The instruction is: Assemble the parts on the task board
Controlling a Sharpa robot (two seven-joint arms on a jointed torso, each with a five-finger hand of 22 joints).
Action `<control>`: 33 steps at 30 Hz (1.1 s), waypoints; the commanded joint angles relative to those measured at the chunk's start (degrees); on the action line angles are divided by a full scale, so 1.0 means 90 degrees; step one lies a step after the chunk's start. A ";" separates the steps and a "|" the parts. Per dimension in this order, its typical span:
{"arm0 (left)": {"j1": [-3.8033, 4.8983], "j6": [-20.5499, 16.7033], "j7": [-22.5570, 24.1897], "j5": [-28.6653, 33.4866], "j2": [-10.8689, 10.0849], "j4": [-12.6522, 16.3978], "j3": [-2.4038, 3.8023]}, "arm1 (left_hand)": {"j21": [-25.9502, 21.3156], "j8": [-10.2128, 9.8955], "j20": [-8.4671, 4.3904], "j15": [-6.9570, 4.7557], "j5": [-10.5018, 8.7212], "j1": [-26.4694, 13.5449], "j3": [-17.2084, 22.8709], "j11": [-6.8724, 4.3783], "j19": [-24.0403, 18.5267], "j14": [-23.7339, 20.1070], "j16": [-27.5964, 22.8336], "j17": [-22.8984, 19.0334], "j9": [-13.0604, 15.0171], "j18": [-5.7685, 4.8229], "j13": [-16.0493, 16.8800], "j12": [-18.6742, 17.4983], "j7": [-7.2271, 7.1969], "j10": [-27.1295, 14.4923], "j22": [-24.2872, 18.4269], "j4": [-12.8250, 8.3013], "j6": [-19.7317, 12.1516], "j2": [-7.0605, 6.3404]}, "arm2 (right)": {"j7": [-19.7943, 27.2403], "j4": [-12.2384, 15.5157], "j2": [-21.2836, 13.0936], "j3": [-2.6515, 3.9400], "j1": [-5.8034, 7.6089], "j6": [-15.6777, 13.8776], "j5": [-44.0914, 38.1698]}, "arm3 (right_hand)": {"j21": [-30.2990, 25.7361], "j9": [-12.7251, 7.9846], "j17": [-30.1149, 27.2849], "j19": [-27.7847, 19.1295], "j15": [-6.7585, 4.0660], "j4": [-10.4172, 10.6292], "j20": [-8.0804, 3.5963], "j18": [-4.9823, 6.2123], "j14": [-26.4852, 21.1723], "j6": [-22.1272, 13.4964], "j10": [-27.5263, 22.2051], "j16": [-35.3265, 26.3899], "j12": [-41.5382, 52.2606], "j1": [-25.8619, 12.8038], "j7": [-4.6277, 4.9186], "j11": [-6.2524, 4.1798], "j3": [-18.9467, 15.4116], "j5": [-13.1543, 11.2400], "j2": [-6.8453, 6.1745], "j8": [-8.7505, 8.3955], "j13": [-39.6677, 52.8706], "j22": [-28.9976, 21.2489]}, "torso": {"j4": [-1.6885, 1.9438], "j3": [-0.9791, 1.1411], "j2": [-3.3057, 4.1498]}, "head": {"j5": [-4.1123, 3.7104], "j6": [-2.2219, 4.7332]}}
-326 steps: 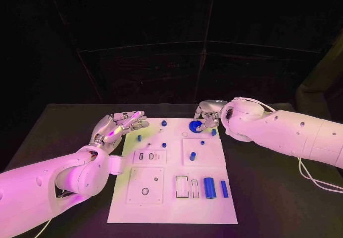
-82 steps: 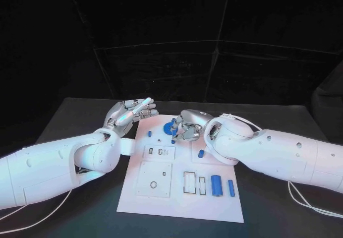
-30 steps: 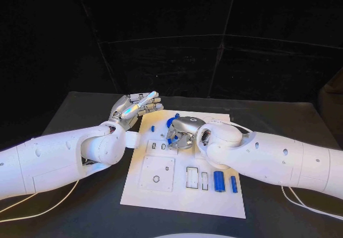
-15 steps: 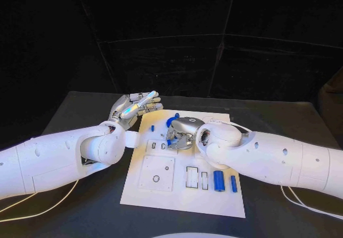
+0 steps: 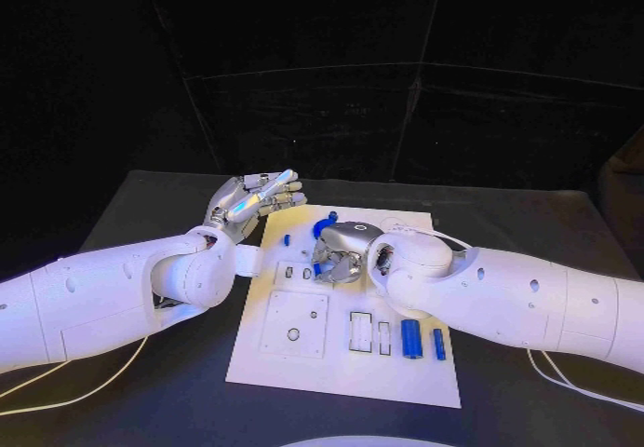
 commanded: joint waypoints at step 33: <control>0.0011 0.0084 0.0003 -0.0006 -0.0003 -0.0006 0.0006 | 0.0030 -0.0009 0.0002 -0.0011 0.0006 0.0041 0.0014 -0.0021 0.0052 0.0064 -0.0038 0.0006 0.0004 0.0043 0.0003 -0.0024 0.0026 0.0063 -0.0014 -0.0072 0.0075 0.0062 | -0.0141 0.0033 -0.0012 -0.0058 -0.0014 -0.0354 -0.0054 | -0.0036 0.0000 0.1569 0.0021 0.0135 0.0148 0.0118 -0.0018 0.0635 -0.0695 -0.0499 -0.0028 -0.0521 -0.0440 0.0200 0.0165 -0.0311 0.0000 -0.0338 -0.0239 -0.0113 0.0209 | 0.0001 0.0000 -0.0003 | -0.0023 -0.0029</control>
